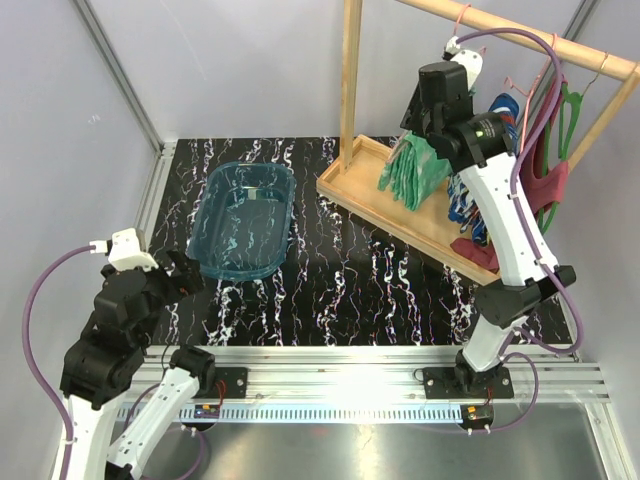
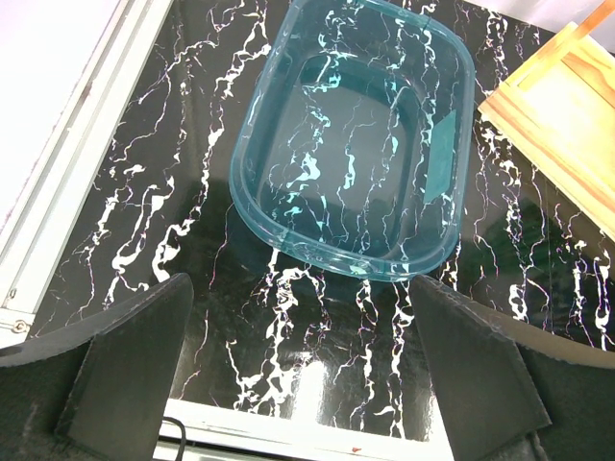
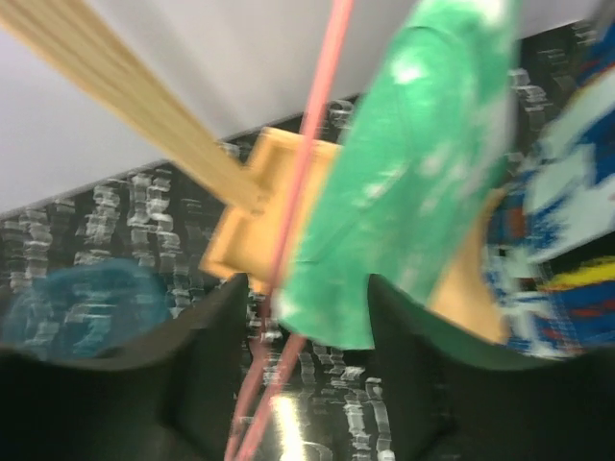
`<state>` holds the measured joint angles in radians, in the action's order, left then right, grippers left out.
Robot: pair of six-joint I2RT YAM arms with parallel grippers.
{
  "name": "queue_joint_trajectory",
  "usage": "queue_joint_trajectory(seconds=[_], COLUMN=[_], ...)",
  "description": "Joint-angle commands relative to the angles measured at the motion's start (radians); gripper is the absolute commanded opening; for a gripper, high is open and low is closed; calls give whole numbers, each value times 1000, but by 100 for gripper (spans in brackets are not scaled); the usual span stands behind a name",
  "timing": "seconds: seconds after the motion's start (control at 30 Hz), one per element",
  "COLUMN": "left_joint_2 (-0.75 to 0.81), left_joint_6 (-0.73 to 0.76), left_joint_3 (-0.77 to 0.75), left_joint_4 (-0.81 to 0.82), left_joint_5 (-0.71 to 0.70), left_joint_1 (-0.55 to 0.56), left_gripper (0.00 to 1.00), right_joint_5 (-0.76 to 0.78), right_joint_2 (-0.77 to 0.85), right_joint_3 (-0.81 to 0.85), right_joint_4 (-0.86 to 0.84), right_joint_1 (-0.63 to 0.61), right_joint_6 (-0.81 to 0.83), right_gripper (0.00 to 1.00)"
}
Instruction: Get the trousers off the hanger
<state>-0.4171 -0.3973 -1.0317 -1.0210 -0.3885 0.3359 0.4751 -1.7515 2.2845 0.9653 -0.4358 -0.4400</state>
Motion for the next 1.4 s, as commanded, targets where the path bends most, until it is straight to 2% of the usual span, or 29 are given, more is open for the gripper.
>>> queue_joint_trajectory(seconds=[0.0,0.17,0.23,0.27,0.33,0.4,0.53,0.67,0.8,1.0,1.37], left_joint_2=[-8,-9,-11,-9,-11,-11,-11,-11,-12,-11,-48], left_joint_6=[18,21,21,23,26,29,35,40,38,22,11], left_joint_3=[-7,-7,-7,-7,-7,-8,-11,-24,-31,-24,-33], left_joint_4=[39,41,39,38,38,35,30,29,32,42,65], left_joint_5=[16,20,22,23,23,23,20,27,28,49,88], left_joint_1=[3,3,3,3,3,3,3,3,3,3,3], left_gripper=[99,99,99,99,99,99,99,99,99,99,99], right_joint_5=[201,200,197,198,198,201,151,122,119,88,45], right_joint_2=[38,98,107,115,121,129,158,216,230,228,285], right_joint_3=[-2,-120,-134,-147,-163,-171,-201,-259,-220,-151,-165], right_joint_4=[47,-17,-22,-34,-51,-60,-123,-274,-332,-358,-462], right_joint_1=[-7,-7,-7,-7,-4,-6,-6,-6,-6,-4,-4], right_joint_6=[40,52,61,64,87,101,174,282,385,405,400], right_gripper=[51,34,21,11,8,0,0,0,0,0,0])
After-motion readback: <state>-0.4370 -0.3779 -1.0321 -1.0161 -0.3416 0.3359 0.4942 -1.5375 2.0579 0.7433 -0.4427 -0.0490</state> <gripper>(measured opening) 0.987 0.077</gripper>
